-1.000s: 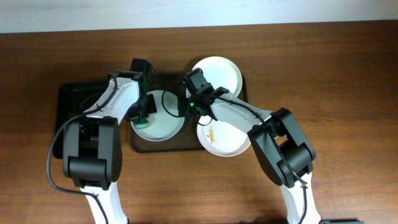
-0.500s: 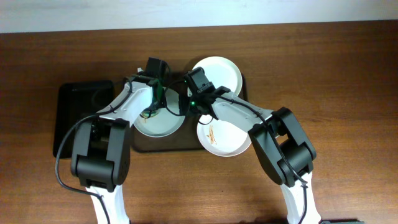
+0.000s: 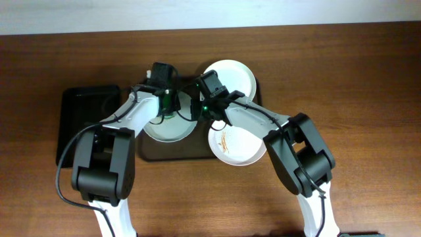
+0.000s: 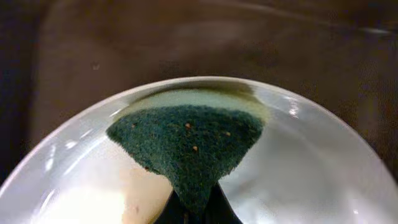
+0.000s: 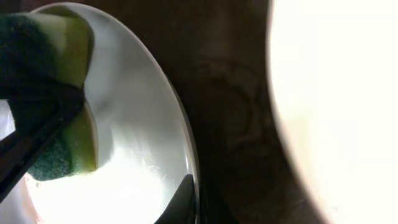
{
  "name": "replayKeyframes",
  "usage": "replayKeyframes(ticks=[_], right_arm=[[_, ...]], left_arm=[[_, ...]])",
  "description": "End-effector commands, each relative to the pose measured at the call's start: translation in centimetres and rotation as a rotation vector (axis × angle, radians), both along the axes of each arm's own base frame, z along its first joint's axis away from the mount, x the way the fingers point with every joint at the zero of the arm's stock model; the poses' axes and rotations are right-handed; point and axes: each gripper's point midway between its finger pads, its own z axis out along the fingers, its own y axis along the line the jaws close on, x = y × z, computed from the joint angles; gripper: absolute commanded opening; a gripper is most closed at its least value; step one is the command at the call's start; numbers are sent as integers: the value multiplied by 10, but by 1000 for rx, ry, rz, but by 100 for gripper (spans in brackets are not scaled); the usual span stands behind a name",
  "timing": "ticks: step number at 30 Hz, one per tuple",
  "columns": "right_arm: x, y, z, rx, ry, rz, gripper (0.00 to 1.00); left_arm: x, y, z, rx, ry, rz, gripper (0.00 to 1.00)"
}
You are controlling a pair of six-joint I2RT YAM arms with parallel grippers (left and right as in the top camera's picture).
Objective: Clean dirty plates on tray and stack at the side
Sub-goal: 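Scrub the left plate with the sponge while right gripper holds it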
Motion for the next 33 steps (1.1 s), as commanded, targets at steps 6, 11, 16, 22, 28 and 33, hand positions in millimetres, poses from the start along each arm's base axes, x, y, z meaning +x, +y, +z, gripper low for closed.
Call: replayKeyframes(ticks=[6,11,16,22,28,33], right_arm=[[-8,7,-11,4,25,30,4],[-8,7,-11,4,25,30,4],[-8,7,-11,4,25,30,4],[-10,9,-10,36,57,6,4],[-20,19,-7,94,101,48,4],[-21,20,-4,135,126,63,4]], left_arm=[[-103,1,-56,-21,435,-113,1],[-132,-29,-49,-175,509,-439,1],[-101,13,-57,43,425,-198,1],[-125,76,-51,200,519,187,1],[-149,57,-49,43,651,-34,1],[-102,28,-55,-87,441,-256,1]])
